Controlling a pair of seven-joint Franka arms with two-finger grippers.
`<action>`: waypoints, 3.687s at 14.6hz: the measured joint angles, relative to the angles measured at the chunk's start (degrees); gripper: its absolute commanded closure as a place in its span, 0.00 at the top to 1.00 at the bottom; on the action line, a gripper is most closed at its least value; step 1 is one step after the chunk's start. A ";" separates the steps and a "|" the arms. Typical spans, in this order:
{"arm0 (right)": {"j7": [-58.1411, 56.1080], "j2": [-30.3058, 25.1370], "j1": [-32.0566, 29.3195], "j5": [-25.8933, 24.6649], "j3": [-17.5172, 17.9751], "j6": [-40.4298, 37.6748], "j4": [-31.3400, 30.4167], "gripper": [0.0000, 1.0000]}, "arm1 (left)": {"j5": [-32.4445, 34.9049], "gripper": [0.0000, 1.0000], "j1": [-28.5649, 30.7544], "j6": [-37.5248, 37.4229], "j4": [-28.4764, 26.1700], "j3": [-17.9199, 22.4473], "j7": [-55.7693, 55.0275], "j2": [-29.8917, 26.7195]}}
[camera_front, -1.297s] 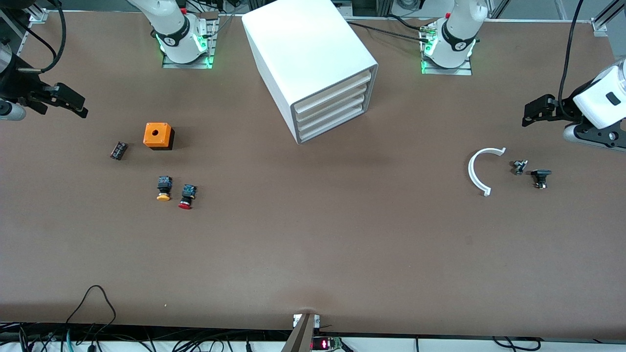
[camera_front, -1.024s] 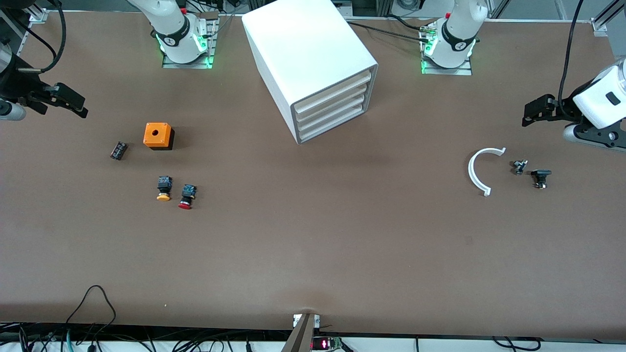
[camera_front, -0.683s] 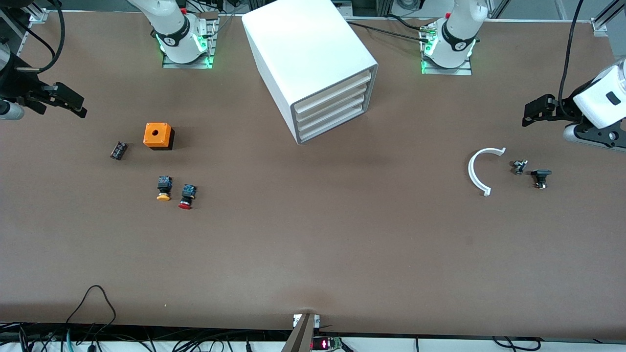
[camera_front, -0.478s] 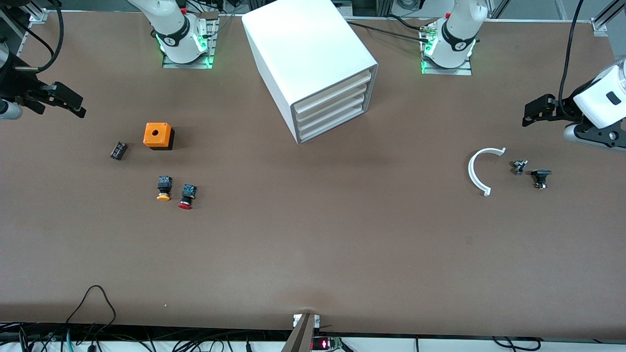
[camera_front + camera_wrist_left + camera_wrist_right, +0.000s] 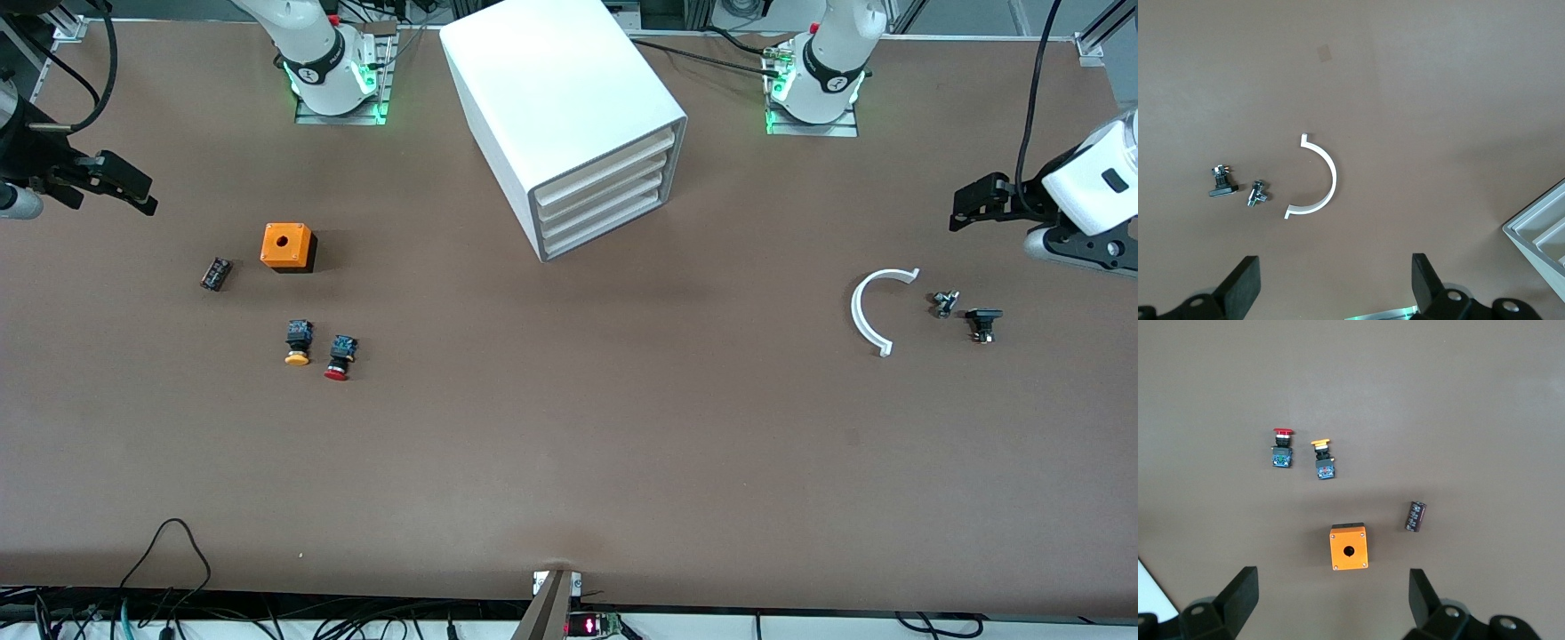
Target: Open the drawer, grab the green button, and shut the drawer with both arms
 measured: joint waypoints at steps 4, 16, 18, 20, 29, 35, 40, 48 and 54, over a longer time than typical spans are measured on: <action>0.31 1.96 1.53 0.08 1.29 -0.09 1.93 1.00 | -0.14 1.00 -0.23 0.57 0.05 -0.48 0.10 1.75; -1.95 4.96 1.91 0.06 1.08 0.46 3.28 1.00 | -16.85 1.00 -1.61 0.53 -2.69 -2.33 3.55 17.36; -1.99 5.92 3.20 0.06 1.31 2.45 3.28 1.00 | -25.15 1.00 -2.40 1.48 -5.46 -4.56 5.73 21.57; -1.99 7.75 4.25 0.06 1.49 4.70 3.31 1.00 | -34.70 1.00 -3.37 6.72 -10.61 -6.65 7.04 24.73; -6.26 18.62 5.99 5.08 1.54 6.84 10.72 1.00 | -53.04 0.83 -4.98 15.72 -24.76 -15.56 28.73 30.14; -13.12 22.83 8.96 6.16 1.69 9.38 12.32 1.00 | -54.92 0.69 -5.60 19.98 -31.02 -20.41 32.26 30.17; -14.72 23.71 10.75 6.49 5.59 12.30 12.79 1.00 | -56.69 0.00 -5.77 22.31 -32.41 -21.75 32.30 30.17; -15.25 28.25 11.89 6.49 14.79 16.92 16.18 1.00 | -57.05 0.00 -4.85 22.71 -29.57 -15.49 33.91 28.74; -15.46 32.06 12.94 6.49 19.51 20.36 20.30 1.00 | -57.01 1.00 -3.05 23.00 -23.30 -8.30 35.02 28.31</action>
